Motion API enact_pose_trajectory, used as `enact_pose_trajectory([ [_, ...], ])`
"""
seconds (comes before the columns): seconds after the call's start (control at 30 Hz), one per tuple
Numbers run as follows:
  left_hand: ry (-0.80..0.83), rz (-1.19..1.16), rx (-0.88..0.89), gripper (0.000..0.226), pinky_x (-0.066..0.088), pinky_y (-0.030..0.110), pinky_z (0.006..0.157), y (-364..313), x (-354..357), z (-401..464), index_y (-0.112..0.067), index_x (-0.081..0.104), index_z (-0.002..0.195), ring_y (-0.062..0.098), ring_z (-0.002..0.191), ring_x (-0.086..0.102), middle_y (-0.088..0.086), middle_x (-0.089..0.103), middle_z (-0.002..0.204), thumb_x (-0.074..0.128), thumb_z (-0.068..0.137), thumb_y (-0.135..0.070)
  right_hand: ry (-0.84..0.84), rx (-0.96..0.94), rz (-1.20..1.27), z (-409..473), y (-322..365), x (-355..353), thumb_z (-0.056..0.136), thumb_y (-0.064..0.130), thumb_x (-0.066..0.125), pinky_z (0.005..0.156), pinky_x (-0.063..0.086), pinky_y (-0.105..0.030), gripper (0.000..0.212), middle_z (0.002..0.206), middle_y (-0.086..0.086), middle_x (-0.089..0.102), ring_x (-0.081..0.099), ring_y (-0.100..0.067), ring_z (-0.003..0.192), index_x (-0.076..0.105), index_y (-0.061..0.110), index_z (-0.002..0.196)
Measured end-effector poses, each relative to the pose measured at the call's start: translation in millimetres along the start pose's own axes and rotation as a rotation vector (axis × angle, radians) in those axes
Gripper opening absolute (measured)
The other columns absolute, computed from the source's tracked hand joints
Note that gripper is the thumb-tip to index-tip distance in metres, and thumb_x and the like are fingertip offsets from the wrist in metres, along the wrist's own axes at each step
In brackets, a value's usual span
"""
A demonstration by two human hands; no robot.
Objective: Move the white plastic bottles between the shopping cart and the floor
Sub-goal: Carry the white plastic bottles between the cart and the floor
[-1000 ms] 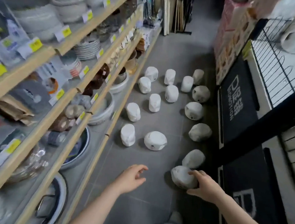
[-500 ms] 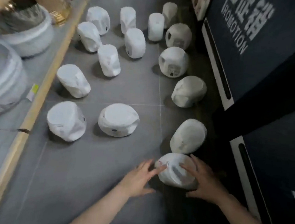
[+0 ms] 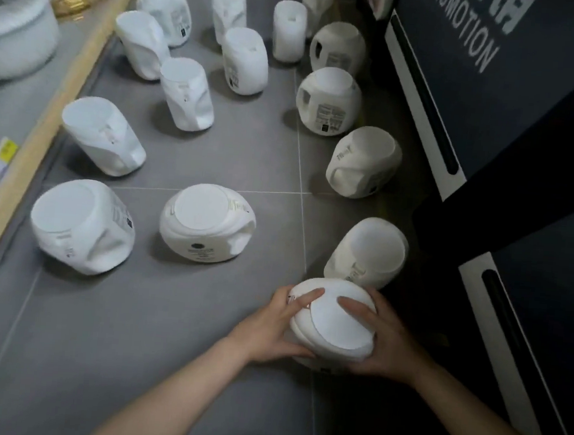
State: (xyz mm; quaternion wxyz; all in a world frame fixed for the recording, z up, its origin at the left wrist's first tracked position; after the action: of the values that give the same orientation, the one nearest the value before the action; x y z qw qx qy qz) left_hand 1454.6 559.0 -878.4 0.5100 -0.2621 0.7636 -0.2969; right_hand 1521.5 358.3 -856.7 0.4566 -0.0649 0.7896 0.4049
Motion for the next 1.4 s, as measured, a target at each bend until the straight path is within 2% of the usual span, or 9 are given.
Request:
enact_pose_trajectory([
  [0.2, 0.038, 0.125, -0.125, 0.097, 0.041, 0.031, 0.090, -79.7, -127.4, -55.2, -0.067, -0.009, 0.131, 0.018, 0.130, 0.034, -0.006, 0.017, 0.139, 0.068, 0.073, -0.061, 0.110, -0.064, 0.076, 6.0, 107.8, -105.9, 0.061, 0.054, 0.078, 0.112, 0.022, -0.025, 0.094, 0.143, 0.012, 0.011, 0.011, -0.005, 0.133, 0.023, 0.051, 0.137],
  [0.4, -0.034, 0.194, -0.221, 0.104, 0.038, 0.039, 0.096, -190.3, -262.8, -134.0, -0.065, -0.016, 0.132, 0.028, 0.122, 0.042, -0.004, 0.028, 0.129, 0.066, 0.068, -0.067, 0.192, -0.155, 0.080, -4.5, 240.3, -238.7, 0.057, 0.053, 0.075, 0.108, 0.031, -0.028, 0.092, 0.132, 0.015, 0.020, 0.027, -0.010, 0.125, 0.025, 0.054, 0.134],
  [0.53, -0.099, 0.228, -0.276, 0.100, 0.039, 0.040, 0.097, -265.4, -340.4, -203.9, -0.058, -0.007, 0.139, 0.030, 0.121, 0.045, -0.002, 0.032, 0.134, 0.064, 0.070, -0.068, 0.261, -0.230, 0.084, -26.4, 335.7, -316.1, 0.058, 0.046, 0.079, 0.104, 0.028, -0.018, 0.091, 0.130, 0.014, 0.024, 0.028, -0.009, 0.123, 0.027, 0.051, 0.133],
  [0.7, -0.201, 0.177, -0.386, 0.097, 0.035, 0.043, 0.102, -353.1, -395.4, -298.8, -0.056, -0.002, 0.141, 0.035, 0.125, 0.038, -0.001, 0.033, 0.141, 0.066, 0.073, -0.064, 0.331, -0.281, 0.075, -69.1, 430.3, -379.4, 0.050, 0.047, 0.079, 0.106, 0.034, -0.027, 0.094, 0.128, 0.011, 0.031, 0.036, -0.012, 0.120, 0.030, 0.053, 0.131],
  [0.87, -0.339, 0.089, -0.526, 0.099, 0.027, 0.042, 0.108, -396.0, -379.4, -383.0, -0.051, -0.001, 0.144, 0.031, 0.133, 0.032, 0.003, 0.028, 0.149, 0.067, 0.073, -0.062, 0.485, -0.450, -0.037, -110.9, 497.4, -392.9, 0.051, 0.051, 0.073, 0.109, 0.034, -0.033, 0.091, 0.127, 0.011, 0.030, 0.034, -0.013, 0.119, 0.025, 0.056, 0.128],
  [1.0, -0.493, 0.030, -0.658, 0.103, 0.037, 0.051, 0.104, -407.7, -346.9, -446.9, -0.063, -0.010, 0.137, 0.032, 0.128, 0.042, -0.001, 0.032, 0.150, 0.057, 0.060, -0.080, 0.564, -0.623, -0.158, -135.3, 542.5, -378.1, 0.053, 0.050, 0.075, 0.110, 0.032, -0.035, 0.093, 0.131, 0.009, 0.029, 0.032, -0.014, 0.122, 0.021, 0.058, 0.128],
  [1.17, -0.685, 0.013, -0.826, 0.104, 0.042, 0.043, 0.098, -435.9, -315.1, -534.4, -0.055, -0.003, 0.142, 0.028, 0.117, 0.047, 0.004, 0.039, 0.134, 0.059, 0.062, -0.080, 0.677, -0.826, -0.274, -170.1, 610.1, -341.3, 0.053, 0.044, 0.081, 0.099, 0.031, -0.018, 0.101, 0.130, 0.007, 0.032, 0.037, -0.013, 0.121, 0.022, 0.051, 0.134],
  [1.3, -0.858, -0.027, -0.960, 0.107, 0.046, 0.041, 0.092, -456.2, -266.8, -614.5, -0.057, -0.002, 0.140, 0.027, 0.111, 0.052, 0.002, 0.045, 0.126, 0.049, 0.052, -0.089, 0.771, -1.034, -0.328, -223.4, 669.2, -298.6, 0.050, 0.044, 0.084, 0.102, 0.033, -0.021, 0.103, 0.134, 0.006, 0.033, 0.035, -0.014, 0.122, 0.023, 0.053, 0.133],
  [1.4, -0.955, -0.050, -1.079, 0.104, 0.044, 0.040, 0.097, -477.5, -228.0, -680.0, -0.055, -0.003, 0.139, 0.026, 0.120, 0.049, 0.002, 0.045, 0.136, 0.050, 0.054, -0.084, 0.885, -1.149, -0.320, -278.1, 714.3, -263.0, 0.051, 0.037, 0.085, 0.100, 0.032, -0.021, 0.102, 0.136, 0.006, 0.029, 0.032, -0.013, 0.124, 0.028, 0.047, 0.135],
])
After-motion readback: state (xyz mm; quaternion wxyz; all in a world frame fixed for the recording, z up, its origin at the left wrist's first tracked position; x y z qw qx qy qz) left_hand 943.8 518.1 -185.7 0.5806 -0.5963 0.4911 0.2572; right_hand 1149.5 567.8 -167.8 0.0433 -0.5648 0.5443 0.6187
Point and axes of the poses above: each hand's wrist, its own z-axis towards the middle knuckle, its own x-axis out of the palm, y = z × x, the point moved 4 cm from there along z, towards the middle knuckle
